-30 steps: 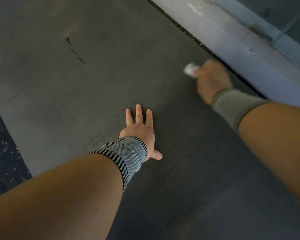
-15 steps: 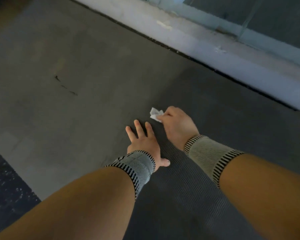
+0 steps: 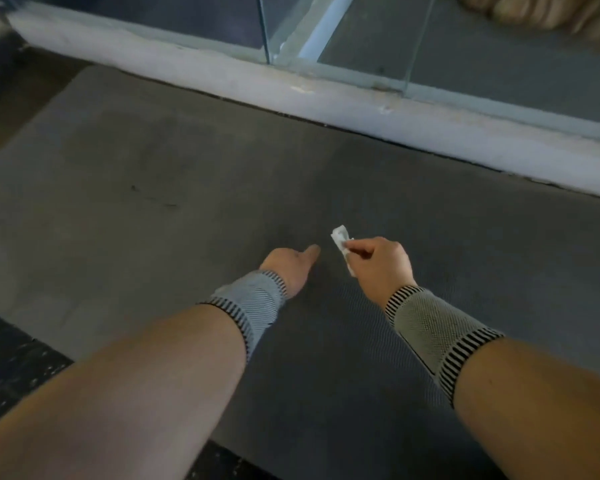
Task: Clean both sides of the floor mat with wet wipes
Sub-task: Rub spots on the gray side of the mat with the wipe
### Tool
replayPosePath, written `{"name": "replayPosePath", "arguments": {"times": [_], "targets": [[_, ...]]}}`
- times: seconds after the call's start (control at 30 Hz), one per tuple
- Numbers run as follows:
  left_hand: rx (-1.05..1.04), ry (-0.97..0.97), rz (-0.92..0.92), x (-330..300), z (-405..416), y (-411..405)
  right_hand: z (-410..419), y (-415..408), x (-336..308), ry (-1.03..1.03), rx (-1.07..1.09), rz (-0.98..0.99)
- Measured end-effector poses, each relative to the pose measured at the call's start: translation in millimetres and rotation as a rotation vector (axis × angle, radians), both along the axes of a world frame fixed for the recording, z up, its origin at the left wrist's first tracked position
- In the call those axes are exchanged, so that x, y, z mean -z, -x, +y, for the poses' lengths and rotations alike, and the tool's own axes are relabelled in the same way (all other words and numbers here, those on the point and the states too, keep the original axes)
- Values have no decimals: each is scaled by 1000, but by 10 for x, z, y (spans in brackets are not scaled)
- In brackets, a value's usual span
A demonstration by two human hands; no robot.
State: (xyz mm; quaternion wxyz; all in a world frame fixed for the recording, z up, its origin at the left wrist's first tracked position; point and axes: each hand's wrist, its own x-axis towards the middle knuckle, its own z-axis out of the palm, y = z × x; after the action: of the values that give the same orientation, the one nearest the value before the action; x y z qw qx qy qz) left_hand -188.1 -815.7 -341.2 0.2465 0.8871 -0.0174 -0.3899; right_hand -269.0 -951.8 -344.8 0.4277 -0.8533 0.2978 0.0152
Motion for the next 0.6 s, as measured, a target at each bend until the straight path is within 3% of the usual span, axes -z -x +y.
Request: {"name": "replayPosePath", "arguments": {"times": [0.1,0.2,0.37,0.6], "targets": [[-245,266,263,-286,331,94,413,87,-129,-112,-57,-20],[-218,340,313,-435,505,166,653,91,-205,-224,-58,-62],[-508,594,405,-424,510,371,689,71,-317,-478,108,-86],[-547,585,309,-369,599,361,674,129,-305,-505,241,-119]]}}
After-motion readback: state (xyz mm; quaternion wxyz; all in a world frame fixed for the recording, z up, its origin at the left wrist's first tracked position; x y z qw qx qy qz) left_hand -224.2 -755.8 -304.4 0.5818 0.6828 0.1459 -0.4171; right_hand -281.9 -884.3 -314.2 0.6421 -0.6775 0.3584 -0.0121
